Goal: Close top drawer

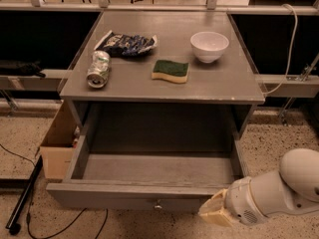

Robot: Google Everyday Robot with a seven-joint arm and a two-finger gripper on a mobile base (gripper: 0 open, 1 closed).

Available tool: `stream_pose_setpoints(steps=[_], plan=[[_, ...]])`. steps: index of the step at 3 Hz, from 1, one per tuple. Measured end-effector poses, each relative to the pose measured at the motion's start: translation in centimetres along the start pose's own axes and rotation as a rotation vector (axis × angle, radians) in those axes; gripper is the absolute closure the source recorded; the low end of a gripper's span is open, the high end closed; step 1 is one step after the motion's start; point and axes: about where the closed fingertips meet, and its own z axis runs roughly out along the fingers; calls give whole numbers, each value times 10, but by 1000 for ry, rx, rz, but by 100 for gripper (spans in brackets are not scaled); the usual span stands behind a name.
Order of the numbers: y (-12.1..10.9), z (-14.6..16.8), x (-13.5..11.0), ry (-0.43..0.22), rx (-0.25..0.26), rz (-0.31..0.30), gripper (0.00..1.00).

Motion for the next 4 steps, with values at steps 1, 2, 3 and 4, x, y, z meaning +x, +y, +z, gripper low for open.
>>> stream_pose_setpoints(steps=[1,2,3,4], plan=[[0,0,0,0,0,0,73],[1,0,0,-1,-1,2,42],[-4,0,-4,-7,-8,8,11],[-12,3,-11,-17,-20,15,0]])
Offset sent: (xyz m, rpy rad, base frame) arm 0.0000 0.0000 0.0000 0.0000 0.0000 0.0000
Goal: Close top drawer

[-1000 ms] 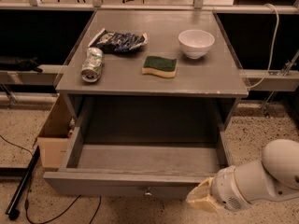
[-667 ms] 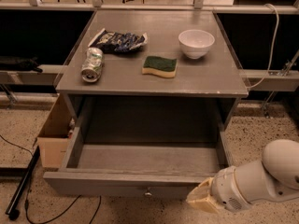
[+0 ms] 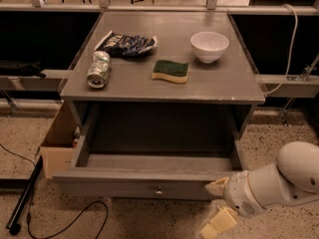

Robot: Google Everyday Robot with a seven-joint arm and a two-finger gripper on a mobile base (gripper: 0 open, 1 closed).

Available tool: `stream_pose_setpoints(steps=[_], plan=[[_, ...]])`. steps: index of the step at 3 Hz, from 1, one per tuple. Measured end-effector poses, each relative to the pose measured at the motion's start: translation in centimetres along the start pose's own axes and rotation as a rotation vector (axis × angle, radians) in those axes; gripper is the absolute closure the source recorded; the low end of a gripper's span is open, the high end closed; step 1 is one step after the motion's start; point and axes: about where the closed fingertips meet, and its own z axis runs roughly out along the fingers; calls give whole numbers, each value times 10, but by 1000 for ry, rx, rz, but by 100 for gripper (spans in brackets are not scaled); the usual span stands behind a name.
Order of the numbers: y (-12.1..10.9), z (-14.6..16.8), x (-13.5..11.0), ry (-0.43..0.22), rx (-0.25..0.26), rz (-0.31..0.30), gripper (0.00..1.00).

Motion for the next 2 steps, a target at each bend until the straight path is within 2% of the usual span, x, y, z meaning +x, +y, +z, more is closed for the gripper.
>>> stream_pose_setpoints(steps=[1,2], plan=[[-32,5,-21,-12,-22,13,18],[-88,8,-59,-18,-33,23,42]])
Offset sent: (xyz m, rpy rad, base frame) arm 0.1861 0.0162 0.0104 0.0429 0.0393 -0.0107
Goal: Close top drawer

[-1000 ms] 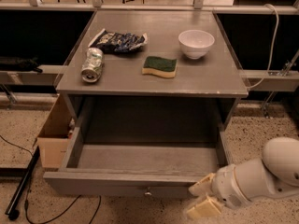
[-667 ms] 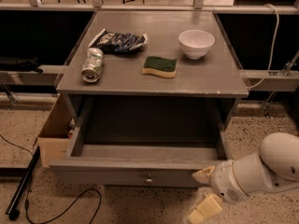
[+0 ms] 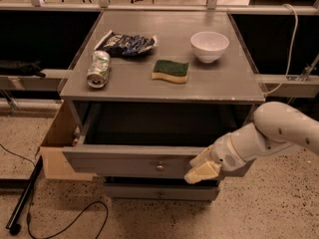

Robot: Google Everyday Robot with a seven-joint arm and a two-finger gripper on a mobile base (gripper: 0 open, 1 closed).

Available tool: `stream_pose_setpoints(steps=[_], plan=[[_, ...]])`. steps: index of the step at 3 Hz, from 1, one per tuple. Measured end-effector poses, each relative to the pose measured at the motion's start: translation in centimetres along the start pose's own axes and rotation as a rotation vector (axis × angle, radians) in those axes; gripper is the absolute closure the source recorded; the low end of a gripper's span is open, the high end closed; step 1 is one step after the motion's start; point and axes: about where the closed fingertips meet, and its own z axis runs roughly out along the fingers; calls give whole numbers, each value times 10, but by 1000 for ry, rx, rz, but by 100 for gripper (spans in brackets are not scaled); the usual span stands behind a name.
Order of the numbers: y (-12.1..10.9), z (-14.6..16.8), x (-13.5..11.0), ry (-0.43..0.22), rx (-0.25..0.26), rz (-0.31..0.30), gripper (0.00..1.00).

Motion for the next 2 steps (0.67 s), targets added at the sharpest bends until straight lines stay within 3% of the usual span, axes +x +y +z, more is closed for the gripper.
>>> stream_pose_setpoints(steps=[1,2], plan=[[-40,-1,-42,9,16,-21,71],[-40,-2,-43,8,17,-23,56]])
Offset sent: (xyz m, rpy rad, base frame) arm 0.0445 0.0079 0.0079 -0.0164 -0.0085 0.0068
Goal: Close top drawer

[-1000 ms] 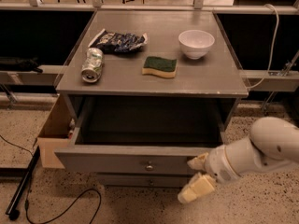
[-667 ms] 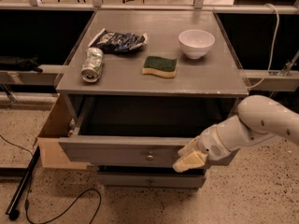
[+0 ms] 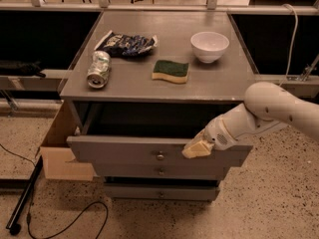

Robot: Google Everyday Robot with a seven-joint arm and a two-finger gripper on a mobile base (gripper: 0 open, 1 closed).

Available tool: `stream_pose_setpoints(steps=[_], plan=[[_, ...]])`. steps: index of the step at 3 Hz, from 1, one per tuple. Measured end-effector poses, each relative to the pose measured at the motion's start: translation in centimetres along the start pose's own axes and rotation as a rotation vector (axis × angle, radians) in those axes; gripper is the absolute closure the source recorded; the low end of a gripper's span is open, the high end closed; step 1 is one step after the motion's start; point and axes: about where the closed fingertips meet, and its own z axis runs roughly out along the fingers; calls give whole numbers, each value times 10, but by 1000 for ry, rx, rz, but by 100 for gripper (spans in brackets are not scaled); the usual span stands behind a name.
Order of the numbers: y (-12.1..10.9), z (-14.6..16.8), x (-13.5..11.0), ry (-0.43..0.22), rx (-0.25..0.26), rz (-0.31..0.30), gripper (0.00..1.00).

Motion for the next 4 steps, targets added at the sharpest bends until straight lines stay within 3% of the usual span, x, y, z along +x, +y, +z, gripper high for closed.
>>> stream_pose_setpoints(steps=[2,3,4], plan=[[0,0,0,0,0,0,10],[0,0,0,0,0,0,0],[0,0,0,0,0,0,0]])
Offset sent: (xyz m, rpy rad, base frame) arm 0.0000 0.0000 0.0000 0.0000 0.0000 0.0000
